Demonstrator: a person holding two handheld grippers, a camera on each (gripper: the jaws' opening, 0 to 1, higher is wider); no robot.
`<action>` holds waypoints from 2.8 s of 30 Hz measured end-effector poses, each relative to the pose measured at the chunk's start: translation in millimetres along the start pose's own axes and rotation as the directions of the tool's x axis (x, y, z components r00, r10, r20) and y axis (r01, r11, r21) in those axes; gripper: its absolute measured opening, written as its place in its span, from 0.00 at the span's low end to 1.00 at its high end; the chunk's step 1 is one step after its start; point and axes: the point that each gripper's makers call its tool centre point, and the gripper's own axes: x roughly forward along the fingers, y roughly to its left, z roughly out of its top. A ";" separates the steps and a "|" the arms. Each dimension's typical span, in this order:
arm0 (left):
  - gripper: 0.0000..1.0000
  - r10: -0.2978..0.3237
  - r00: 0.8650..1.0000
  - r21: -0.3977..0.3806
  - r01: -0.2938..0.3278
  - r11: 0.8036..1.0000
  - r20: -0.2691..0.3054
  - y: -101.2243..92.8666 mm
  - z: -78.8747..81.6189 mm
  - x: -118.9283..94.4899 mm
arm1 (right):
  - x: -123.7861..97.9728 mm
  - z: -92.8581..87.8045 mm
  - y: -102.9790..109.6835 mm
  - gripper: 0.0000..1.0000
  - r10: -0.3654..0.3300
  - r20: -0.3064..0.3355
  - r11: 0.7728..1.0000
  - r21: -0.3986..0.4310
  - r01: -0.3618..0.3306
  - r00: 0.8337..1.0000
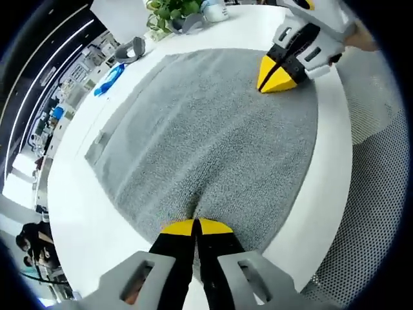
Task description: Fold the towel on the table until its edges align and the towel forms a compact rectangular stack.
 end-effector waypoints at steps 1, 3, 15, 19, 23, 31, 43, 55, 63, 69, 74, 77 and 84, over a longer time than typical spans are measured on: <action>0.01 -0.001 1.000 -0.002 0.001 1.000 -0.002 -1.5 -0.4 -0.3 | -0.2 0.2 -0.3 0.00 0.000 -0.001 1.000 -0.001 0.000 1.000; 0.01 -0.005 1.000 0.000 0.005 1.000 -0.005 -3.2 -1.6 -1.2 | -0.1 0.2 -1.0 0.00 0.003 0.008 0.998 0.056 -0.004 1.000; 0.01 -0.043 0.997 0.022 0.045 0.999 -0.066 -11.0 -8.7 -5.7 | -2.2 -0.9 5.1 0.00 0.049 0.015 0.988 0.148 -0.051 0.999; 0.01 -0.090 0.993 -0.016 0.089 0.996 -0.081 -14.7 -13.3 -9.5 | -3.9 -1.5 9.4 0.00 0.076 0.015 0.982 0.170 -0.077 0.997; 0.01 -0.144 0.987 -0.080 0.138 0.987 -0.077 -17.3 -18.4 -12.2 | -6.2 -1.9 16.3 0.00 0.107 0.010 0.978 0.179 -0.107 0.994; 0.01 -0.124 0.991 0.059 0.126 0.990 -0.044 -22.1 -17.3 -13.1 | -6.9 -2.7 21.0 0.00 0.115 -0.020 0.983 0.147 -0.111 0.993; 0.01 -0.150 0.988 -0.035 0.152 0.988 0.032 -27.1 -23.3 -19.6 | -10.6 -4.2 29.8 0.00 0.137 -0.081 0.987 0.099 -0.129 0.987; 0.01 -0.175 0.983 -0.087 0.180 0.980 0.059 -33.6 -28.2 -24.1 | -15.0 -6.6 38.5 0.00 0.169 -0.119 0.982 0.105 -0.156 0.978; 0.01 -0.185 0.981 -0.029 0.187 0.982 0.060 -35.1 -27.9 -24.5 | -15.4 -6.5 37.3 0.00 0.199 -0.139 0.974 0.136 -0.180 0.970; 0.06 -0.236 0.926 -0.169 0.294 0.941 0.294 -32.5 -34.6 -32.2 | -27.2 -13.0 34.1 0.00 0.262 -0.109 0.950 0.202 -0.237 0.959; 0.10 -0.246 0.937 -0.226 0.303 0.926 0.248 -28.2 -61.8 -43.5 | -45.4 -33.5 28.5 0.02 0.272 -0.165 0.955 0.164 -0.245 0.948; 0.11 -0.244 0.945 -0.182 0.285 0.941 0.217 -29.7 -72.1 -49.4 | -61.9 -53.8 24.0 0.07 0.266 -0.233 0.964 0.085 -0.253 0.935; 0.12 -0.289 0.940 0.003 0.293 0.956 0.184 -48.2 -78.8 -61.0 | -91.4 -82.2 26.0 0.13 0.273 -0.312 0.959 0.007 -0.285 0.910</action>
